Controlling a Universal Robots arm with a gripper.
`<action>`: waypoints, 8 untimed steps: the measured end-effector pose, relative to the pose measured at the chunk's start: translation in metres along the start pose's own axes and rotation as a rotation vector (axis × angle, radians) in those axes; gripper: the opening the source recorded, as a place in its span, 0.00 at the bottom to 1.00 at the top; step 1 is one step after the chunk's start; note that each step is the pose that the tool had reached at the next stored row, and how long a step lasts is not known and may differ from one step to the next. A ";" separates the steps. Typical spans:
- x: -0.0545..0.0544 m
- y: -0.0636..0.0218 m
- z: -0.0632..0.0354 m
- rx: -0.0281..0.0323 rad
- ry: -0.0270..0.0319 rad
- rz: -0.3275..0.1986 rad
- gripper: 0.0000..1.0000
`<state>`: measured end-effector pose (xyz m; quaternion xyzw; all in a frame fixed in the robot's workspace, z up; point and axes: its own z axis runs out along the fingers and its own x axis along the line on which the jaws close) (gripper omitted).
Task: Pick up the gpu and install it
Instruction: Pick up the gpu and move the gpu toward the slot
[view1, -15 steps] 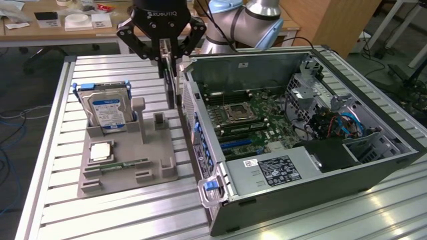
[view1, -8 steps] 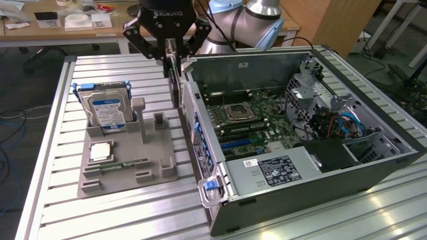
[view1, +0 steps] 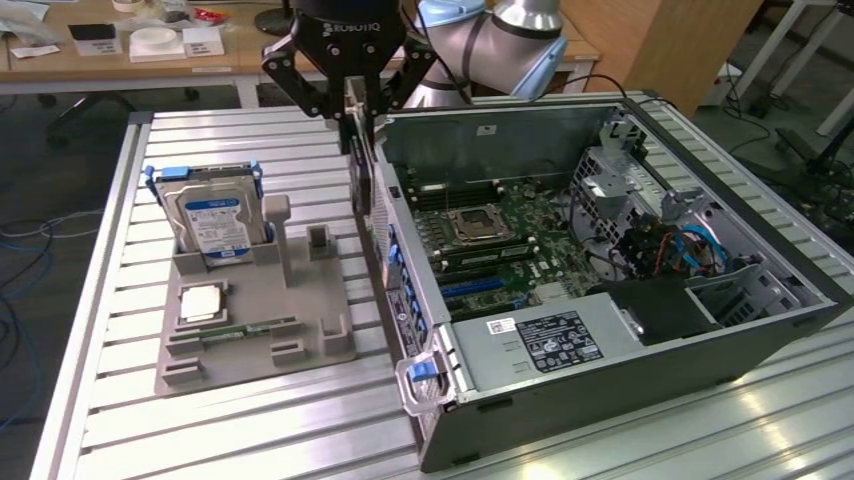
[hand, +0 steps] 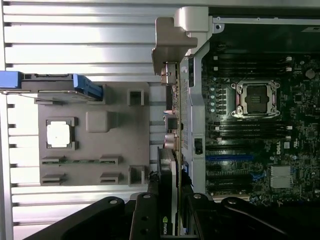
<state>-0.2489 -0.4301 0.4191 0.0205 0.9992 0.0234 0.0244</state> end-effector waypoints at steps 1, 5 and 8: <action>-0.001 0.0001 0.0001 -0.0002 0.0000 0.000 0.27; -0.007 0.0003 0.0004 -0.0007 0.0000 0.000 0.27; -0.011 0.0005 0.0006 -0.0011 0.0001 0.000 0.27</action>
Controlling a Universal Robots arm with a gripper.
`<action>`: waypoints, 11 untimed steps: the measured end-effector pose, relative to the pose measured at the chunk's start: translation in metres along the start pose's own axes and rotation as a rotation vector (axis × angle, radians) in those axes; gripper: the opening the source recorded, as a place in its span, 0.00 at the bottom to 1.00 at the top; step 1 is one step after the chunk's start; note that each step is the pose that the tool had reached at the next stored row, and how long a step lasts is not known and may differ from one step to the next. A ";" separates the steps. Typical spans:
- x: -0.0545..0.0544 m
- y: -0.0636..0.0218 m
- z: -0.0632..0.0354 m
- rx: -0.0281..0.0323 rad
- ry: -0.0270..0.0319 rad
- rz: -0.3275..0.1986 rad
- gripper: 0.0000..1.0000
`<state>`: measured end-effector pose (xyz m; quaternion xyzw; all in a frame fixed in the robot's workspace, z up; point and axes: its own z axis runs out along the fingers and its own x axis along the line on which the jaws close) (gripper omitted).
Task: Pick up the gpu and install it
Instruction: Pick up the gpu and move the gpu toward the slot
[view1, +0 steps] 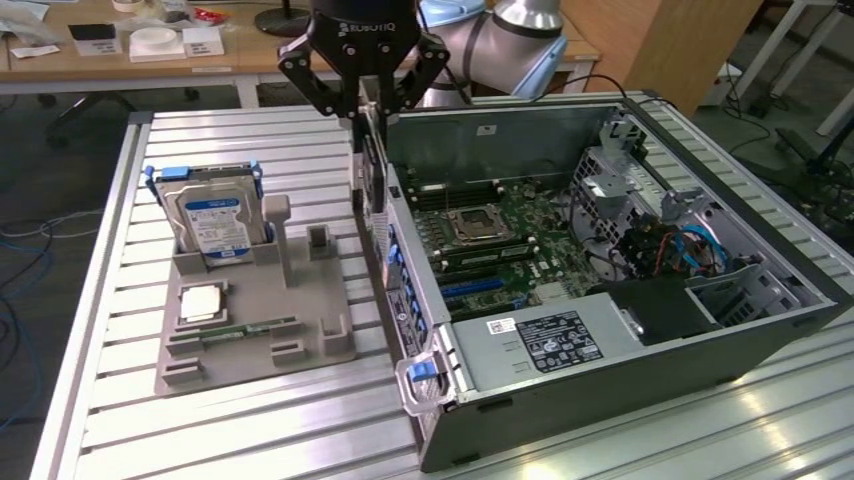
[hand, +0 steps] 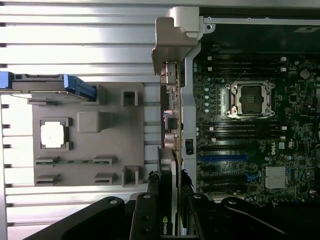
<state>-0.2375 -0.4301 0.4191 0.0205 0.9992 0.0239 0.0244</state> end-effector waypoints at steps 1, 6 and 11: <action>-0.002 0.0001 0.0001 -0.0002 0.0000 0.000 0.27; -0.012 0.0005 0.0006 -0.0021 0.0001 0.000 0.27; -0.023 0.0009 0.0011 -0.0044 0.0002 0.000 0.27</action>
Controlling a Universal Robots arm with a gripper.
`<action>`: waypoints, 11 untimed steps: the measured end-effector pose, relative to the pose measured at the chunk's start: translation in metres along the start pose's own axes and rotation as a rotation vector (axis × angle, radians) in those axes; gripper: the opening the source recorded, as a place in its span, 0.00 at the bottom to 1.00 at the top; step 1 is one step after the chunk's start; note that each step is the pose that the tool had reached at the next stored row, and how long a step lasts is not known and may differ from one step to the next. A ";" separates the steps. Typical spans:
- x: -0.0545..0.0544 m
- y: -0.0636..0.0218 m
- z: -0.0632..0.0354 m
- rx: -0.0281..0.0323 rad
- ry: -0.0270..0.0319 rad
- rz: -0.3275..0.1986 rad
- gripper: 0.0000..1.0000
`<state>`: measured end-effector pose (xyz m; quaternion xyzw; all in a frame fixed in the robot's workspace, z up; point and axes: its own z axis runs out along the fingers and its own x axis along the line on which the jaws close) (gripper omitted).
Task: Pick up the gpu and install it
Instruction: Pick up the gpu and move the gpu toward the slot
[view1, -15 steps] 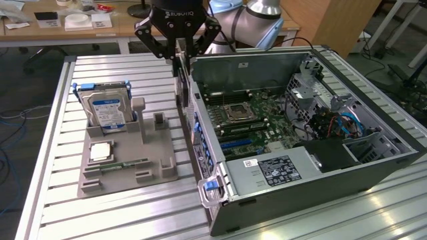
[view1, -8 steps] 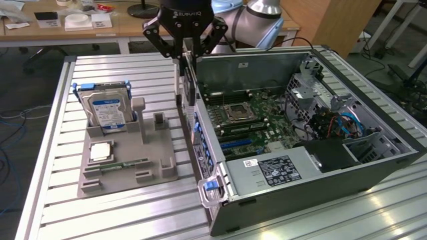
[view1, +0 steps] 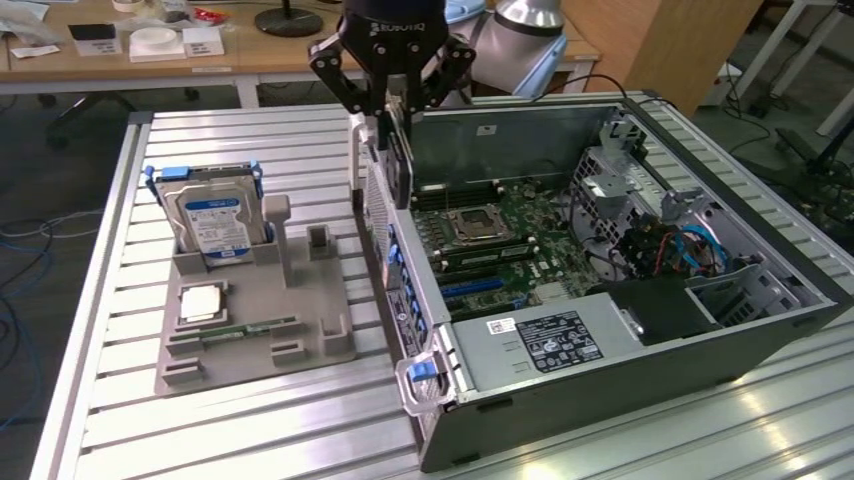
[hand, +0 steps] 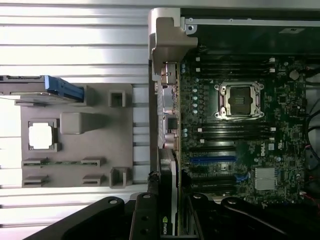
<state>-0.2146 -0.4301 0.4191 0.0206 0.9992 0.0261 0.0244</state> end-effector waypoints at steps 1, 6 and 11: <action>-0.002 0.0001 0.0001 -0.0005 0.0000 0.000 0.27; -0.014 0.0006 0.0007 -0.0036 0.0001 0.000 0.27; -0.025 0.0010 0.0013 -0.0069 0.0003 0.000 0.27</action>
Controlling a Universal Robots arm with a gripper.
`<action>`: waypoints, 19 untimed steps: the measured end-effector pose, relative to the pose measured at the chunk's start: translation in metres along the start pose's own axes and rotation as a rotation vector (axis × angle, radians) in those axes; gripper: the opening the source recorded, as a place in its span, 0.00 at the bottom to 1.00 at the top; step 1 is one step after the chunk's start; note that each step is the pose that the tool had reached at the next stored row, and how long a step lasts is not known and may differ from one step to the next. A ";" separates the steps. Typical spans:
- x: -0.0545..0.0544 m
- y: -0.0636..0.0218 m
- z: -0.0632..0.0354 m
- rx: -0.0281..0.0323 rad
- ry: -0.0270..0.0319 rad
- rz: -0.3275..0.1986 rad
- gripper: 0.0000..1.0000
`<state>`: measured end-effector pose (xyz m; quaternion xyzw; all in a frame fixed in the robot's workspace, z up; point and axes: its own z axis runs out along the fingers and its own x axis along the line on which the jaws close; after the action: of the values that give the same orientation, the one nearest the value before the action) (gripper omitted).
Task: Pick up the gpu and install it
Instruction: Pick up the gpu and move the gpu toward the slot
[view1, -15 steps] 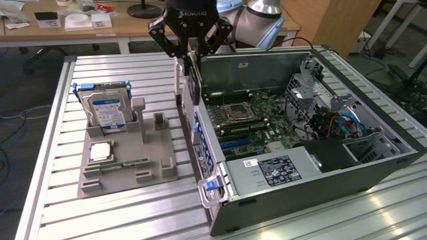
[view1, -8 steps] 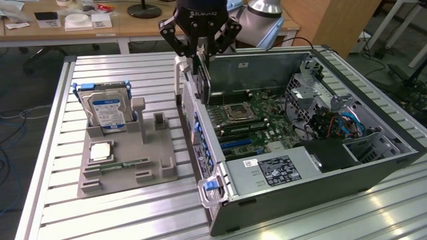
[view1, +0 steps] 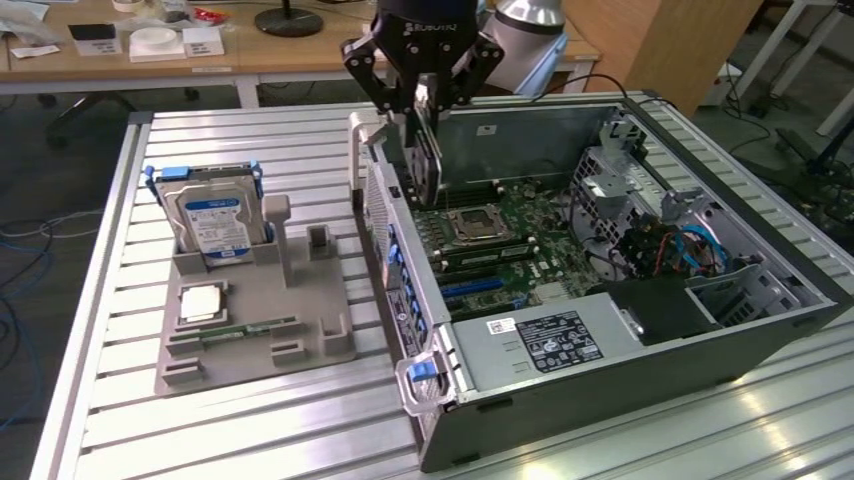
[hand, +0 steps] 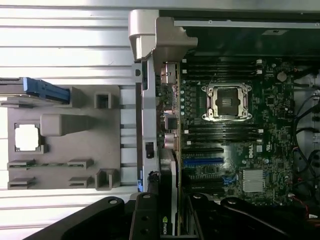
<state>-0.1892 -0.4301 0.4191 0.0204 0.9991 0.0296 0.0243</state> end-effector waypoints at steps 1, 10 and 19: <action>-0.002 0.0001 0.0001 -0.0006 0.0000 0.000 0.27; -0.017 0.0007 0.0009 -0.0035 0.0002 0.000 0.27; -0.025 0.0010 0.0012 -0.0036 0.0002 0.000 0.27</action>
<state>-0.1641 -0.4301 0.4191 0.0204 0.9990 0.0314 0.0242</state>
